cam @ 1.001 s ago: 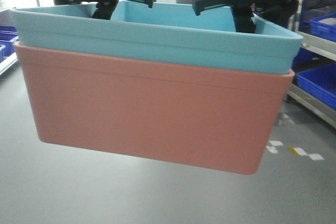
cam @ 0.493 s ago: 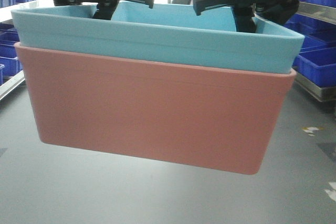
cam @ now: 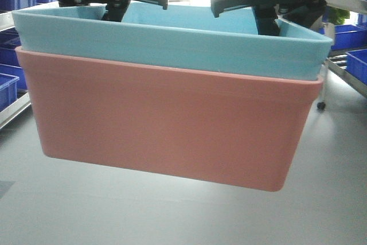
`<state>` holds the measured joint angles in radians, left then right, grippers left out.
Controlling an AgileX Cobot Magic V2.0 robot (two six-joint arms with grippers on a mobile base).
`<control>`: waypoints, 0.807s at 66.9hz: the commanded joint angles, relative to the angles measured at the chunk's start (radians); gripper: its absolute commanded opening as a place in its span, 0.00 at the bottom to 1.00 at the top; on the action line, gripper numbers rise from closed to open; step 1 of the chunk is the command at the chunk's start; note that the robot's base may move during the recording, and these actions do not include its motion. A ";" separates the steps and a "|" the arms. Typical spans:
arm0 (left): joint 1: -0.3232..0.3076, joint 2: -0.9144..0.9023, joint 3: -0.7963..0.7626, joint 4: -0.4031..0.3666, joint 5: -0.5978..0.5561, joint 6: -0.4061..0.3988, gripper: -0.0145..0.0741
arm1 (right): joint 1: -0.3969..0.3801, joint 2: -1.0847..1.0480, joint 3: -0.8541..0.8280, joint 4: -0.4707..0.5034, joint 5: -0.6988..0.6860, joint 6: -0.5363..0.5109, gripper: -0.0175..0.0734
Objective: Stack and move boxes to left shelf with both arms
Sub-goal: 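Hold the stacked bins while driving toward the blue-crate shelves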
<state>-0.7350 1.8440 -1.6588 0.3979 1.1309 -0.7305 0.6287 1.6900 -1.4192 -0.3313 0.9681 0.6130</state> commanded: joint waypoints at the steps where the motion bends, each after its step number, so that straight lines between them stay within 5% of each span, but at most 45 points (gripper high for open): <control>1: -0.040 -0.050 -0.046 -0.091 -0.165 -0.018 0.16 | 0.029 -0.056 -0.048 0.068 -0.173 -0.017 0.25; 54: -0.040 -0.050 -0.046 -0.091 -0.165 -0.018 0.16 | 0.029 -0.056 -0.048 0.068 -0.173 -0.017 0.25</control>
<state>-0.7350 1.8509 -1.6588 0.3913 1.1209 -0.7305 0.6287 1.6900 -1.4192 -0.3372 0.9745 0.6130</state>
